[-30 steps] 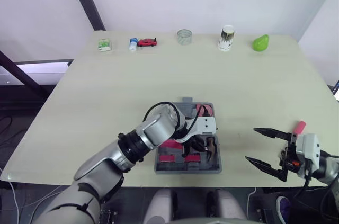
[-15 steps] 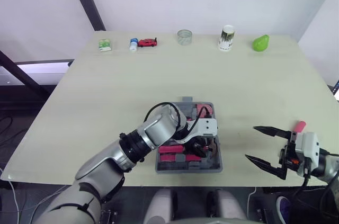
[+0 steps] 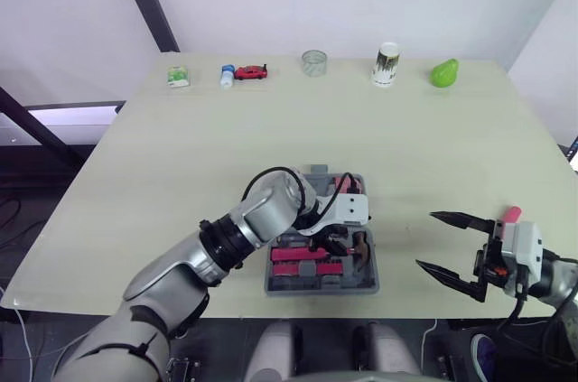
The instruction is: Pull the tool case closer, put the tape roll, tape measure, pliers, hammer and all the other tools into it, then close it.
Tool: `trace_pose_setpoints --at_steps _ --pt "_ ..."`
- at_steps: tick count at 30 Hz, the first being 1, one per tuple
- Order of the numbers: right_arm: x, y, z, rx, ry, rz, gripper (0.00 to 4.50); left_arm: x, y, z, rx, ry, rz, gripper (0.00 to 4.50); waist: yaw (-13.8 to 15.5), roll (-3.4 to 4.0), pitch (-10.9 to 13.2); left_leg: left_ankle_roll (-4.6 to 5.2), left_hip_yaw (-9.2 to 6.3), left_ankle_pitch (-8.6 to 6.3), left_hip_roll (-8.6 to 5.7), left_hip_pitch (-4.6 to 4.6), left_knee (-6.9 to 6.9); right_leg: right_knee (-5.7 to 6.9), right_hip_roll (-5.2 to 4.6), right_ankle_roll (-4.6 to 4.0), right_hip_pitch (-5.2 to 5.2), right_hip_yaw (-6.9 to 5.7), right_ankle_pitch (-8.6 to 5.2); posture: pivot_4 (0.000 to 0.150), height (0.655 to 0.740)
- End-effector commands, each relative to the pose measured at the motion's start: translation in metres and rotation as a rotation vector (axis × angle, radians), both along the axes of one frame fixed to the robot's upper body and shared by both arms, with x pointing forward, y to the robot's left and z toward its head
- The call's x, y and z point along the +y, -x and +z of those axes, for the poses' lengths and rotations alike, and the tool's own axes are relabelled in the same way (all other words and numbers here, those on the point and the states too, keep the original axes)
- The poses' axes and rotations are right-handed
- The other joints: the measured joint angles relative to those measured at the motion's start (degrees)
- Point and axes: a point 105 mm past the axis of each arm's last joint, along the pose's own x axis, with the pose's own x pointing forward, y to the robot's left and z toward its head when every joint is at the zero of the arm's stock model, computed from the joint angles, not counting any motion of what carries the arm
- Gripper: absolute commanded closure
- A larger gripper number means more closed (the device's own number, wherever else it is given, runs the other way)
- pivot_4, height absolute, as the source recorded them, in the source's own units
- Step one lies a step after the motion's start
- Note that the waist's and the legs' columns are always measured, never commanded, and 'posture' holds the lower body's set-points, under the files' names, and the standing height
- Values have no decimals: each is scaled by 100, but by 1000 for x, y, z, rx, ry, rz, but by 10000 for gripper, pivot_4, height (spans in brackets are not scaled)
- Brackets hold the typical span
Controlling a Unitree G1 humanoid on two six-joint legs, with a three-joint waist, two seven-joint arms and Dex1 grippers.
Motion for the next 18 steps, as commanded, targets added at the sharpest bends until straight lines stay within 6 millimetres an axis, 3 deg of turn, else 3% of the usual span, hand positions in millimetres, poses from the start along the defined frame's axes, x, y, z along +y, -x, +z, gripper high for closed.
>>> trace_pose_setpoints --at_steps 1,11,14,18 --pt "2 0 6 -38 -6 8 0 -6 -4 13 -59 44 -32 24066 0 0 0 0 0 0 0 0 0 0 0 0 0 0 0 1500 7400" --pt "3 0 5 -38 -10 8 0 -15 -11 55 -20 360 5 24066 -5 0 0 0 -1 0 2 -1 0 0 -1 0 0 -2 0 1500 7400" --pt "3 -1 5 -36 -11 9 0 -5 -17 73 -111 554 -14 24066 -24 4 -1 0 1 0 3 3 -1 1 -1 0 0 2 0 1500 7400" --pt "3 -2 5 -38 -10 11 0 19 -10 75 -27 734 13 24066 -14 6 -1 -1 1 0 8 7 -2 4 -1 -2 0 3 1 1500 7400"
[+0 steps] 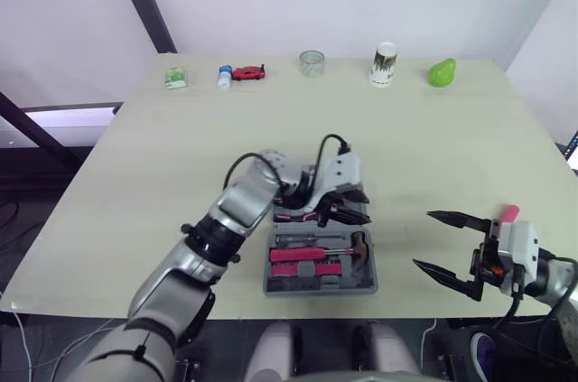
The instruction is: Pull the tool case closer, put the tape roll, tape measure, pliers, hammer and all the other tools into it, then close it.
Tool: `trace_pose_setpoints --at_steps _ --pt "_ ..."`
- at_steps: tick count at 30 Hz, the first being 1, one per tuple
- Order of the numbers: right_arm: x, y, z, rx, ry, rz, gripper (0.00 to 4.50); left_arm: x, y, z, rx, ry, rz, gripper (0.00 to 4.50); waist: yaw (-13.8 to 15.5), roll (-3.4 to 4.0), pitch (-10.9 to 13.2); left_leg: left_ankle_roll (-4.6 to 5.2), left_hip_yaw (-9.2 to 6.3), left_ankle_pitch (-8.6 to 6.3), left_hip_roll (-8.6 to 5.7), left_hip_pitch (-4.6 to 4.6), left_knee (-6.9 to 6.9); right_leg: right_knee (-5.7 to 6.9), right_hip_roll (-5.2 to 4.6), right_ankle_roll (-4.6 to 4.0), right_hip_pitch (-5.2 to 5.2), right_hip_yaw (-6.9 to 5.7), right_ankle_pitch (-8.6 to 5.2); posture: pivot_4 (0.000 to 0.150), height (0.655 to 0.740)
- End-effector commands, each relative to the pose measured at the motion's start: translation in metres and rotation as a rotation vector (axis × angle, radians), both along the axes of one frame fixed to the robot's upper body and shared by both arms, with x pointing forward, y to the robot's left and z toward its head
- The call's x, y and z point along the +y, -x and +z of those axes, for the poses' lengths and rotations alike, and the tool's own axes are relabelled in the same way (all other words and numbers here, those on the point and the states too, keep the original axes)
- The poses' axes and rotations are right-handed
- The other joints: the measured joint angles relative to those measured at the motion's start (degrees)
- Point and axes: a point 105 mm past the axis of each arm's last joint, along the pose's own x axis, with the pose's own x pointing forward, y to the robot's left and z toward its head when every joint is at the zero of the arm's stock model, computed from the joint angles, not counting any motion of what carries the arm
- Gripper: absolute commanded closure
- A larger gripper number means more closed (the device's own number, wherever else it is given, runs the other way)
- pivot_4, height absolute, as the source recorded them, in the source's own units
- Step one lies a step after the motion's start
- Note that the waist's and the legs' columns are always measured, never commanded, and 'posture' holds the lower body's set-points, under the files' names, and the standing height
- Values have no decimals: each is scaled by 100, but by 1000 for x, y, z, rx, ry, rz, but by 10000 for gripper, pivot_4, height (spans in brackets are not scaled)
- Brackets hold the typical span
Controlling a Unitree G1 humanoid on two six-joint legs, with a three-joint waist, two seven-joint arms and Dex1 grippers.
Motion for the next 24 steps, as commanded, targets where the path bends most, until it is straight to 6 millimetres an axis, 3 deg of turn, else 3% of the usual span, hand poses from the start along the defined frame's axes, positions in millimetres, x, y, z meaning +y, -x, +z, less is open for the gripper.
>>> trace_pose_setpoints --at_steps 1,5,7,11,16,24 --pt "0 -1 6 -35 -6 7 0 16 0 12 36 146 17 24066 19 1 0 0 -1 0 -1 -1 1 0 0 0 0 -1 0 1500 7400" --pt "0 -2 6 -36 -5 9 0 42 2 -12 52 96 42 24066 31 1 0 1 -1 0 -5 -5 6 -1 -6 3 1 -4 2 1500 7400" --pt "0 -3 6 -35 -5 11 0 49 2 -21 40 73 52 26468 24 1 0 1 0 0 -7 -4 5 -2 -5 3 1 -2 2 1500 7400" --pt "-1 -3 6 -33 -2 16 0 59 7 -35 31 50 45 44748 27 2 0 1 -1 0 -7 -4 5 -1 -4 3 1 -4 2 1500 7400" --pt "-1 -5 6 -34 1 23 0 67 14 -61 9 1 27 44748 25 2 0 1 0 -1 -6 -3 4 -1 -4 3 1 -3 2 1500 7400" --pt "-3 -4 7 -36 3 22 0 67 18 -81 16 -38 7 44748 25 2 0 1 -1 -1 -6 -3 4 0 -4 4 1 -4 2 1500 7400"
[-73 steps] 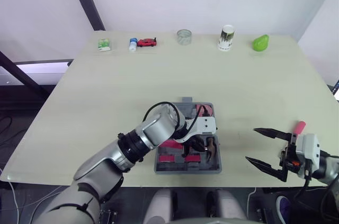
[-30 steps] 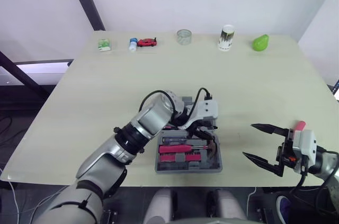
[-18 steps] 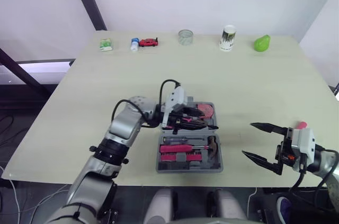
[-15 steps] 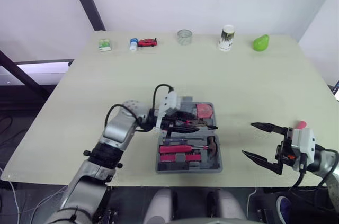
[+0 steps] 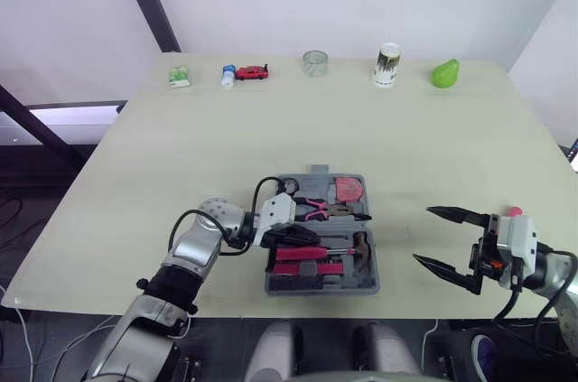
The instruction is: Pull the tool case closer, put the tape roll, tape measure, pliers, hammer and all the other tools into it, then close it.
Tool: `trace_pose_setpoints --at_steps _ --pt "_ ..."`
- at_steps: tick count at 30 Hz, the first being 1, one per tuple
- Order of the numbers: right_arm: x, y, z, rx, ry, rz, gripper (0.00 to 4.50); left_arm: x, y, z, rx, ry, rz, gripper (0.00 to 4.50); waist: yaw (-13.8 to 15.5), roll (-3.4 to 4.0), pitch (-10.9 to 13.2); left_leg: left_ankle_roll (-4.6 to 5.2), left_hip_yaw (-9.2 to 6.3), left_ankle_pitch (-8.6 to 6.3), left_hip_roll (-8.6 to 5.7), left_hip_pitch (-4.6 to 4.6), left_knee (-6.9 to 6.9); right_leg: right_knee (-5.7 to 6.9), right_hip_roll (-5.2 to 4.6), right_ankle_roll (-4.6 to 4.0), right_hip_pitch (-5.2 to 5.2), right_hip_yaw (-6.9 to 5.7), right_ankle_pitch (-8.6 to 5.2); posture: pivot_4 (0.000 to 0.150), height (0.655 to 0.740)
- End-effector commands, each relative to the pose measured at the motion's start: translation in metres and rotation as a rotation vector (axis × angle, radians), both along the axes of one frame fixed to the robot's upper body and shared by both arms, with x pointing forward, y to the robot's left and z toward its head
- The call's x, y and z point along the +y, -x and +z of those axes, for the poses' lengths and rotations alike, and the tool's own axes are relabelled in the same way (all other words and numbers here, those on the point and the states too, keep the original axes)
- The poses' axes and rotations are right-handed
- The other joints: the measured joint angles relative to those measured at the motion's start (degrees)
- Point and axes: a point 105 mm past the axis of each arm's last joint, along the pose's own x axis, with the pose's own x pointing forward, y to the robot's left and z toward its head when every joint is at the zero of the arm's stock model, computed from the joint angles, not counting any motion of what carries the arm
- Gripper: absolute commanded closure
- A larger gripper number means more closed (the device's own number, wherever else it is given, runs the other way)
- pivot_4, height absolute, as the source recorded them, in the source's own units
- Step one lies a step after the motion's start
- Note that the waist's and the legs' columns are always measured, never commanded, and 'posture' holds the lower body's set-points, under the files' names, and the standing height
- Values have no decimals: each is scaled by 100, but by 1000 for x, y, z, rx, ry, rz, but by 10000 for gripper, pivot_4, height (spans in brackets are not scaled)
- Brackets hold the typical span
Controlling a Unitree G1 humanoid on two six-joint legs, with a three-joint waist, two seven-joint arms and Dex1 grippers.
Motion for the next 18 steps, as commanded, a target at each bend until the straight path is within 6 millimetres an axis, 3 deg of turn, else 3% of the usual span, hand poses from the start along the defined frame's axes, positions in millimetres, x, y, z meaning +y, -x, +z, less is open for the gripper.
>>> trace_pose_setpoints --at_steps 1,11,18 --pt "-1 2 6 -31 1 9 0 -4 4 -2 -15 5 -30 44748 -1 0 0 0 0 0 0 0 0 0 0 0 0 0 0 1500 7400" --pt "-3 6 6 -25 7 6 0 -11 6 -10 -17 -19 -75 44748 -1 0 0 0 0 0 0 1 0 1 0 0 0 0 0 1500 7400" --pt "-2 8 5 -14 6 21 0 -11 13 -26 -25 -86 -136 44748 -1 1 -1 0 0 0 0 1 0 0 1 0 0 0 0 1500 7400"
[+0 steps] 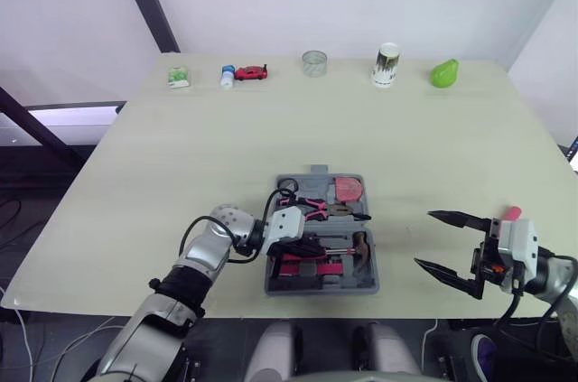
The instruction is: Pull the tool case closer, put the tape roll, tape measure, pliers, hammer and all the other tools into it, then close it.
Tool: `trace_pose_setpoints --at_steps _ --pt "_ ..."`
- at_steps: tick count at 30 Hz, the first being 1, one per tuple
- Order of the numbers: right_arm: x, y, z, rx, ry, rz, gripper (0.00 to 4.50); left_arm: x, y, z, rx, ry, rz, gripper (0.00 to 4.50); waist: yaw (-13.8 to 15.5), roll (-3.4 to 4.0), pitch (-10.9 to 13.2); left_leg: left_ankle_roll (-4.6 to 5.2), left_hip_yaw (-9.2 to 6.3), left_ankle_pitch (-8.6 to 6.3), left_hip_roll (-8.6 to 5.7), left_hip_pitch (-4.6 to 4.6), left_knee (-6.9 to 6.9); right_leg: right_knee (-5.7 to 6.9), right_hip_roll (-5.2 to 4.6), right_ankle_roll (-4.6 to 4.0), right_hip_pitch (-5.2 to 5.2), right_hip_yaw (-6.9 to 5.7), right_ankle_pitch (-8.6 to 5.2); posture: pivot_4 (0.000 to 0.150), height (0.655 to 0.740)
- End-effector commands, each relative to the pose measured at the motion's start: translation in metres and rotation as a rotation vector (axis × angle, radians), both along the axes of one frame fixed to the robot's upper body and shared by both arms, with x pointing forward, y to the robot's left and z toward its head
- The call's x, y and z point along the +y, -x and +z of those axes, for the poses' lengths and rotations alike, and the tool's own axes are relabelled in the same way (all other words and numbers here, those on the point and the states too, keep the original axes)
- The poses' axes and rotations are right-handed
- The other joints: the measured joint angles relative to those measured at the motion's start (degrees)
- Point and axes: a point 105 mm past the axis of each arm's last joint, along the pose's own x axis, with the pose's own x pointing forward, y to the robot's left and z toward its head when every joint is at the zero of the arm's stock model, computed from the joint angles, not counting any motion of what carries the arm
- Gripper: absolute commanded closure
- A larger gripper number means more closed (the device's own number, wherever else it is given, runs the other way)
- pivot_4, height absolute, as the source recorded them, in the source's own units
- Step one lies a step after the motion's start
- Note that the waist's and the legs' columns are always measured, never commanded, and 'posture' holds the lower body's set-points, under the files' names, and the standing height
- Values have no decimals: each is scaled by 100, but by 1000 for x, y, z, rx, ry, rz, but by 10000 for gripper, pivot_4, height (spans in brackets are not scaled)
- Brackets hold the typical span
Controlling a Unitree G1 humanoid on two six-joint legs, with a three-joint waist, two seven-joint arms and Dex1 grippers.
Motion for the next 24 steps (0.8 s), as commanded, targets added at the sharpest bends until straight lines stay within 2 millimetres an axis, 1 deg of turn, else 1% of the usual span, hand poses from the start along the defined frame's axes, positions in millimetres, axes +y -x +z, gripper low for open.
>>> trace_pose_setpoints --at_steps 1,8,11,18,20,21,22,24 --pt "1 5 10 -31 5 40 0 0 9 -13 -5 -55 -59 44748 0 1 0 0 0 0 0 0 0 0 0 0 0 0 0 1500 7400" --pt "7 20 15 25 -29 144 0 8 13 -33 21 -114 -52 44748 0 16 -11 1 1 -1 1 14 -3 -1 -1 0 13 2 0 1500 7400" --pt "9 22 15 45 -34 164 0 12 13 -41 25 -147 -39 44748 -1 20 -16 3 3 -2 1 63 -10 -6 -1 0 61 3 -1 1500 7400" --pt "10 21 15 46 -24 164 0 17 11 -48 65 -166 11 44748 -1 39 -45 5 3 -4 4 67 -9 -6 -1 0 66 4 -1 1500 7400" --pt "10 21 14 43 -21 165 0 28 17 -63 87 -261 15 44748 -1 46 -58 5 3 -4 4 68 -9 -6 -1 0 67 4 -1 1500 7400" --pt "10 20 14 42 -21 164 0 31 17 -67 119 -278 41 44748 1 61 -70 5 3 -4 3 69 -9 -6 -1 0 68 4 -1 1500 7400" --pt "11 20 14 41 -20 163 0 32 18 -70 134 -288 51 44748 0 63 -73 6 2 -4 4 92 -10 -11 -1 0 97 2 -2 1500 7400" --pt "11 20 13 40 -19 161 0 35 19 -72 141 -308 52 44748 -3 65 -92 7 7 -5 5 116 -16 -11 -1 -1 113 6 -4 1500 7400"
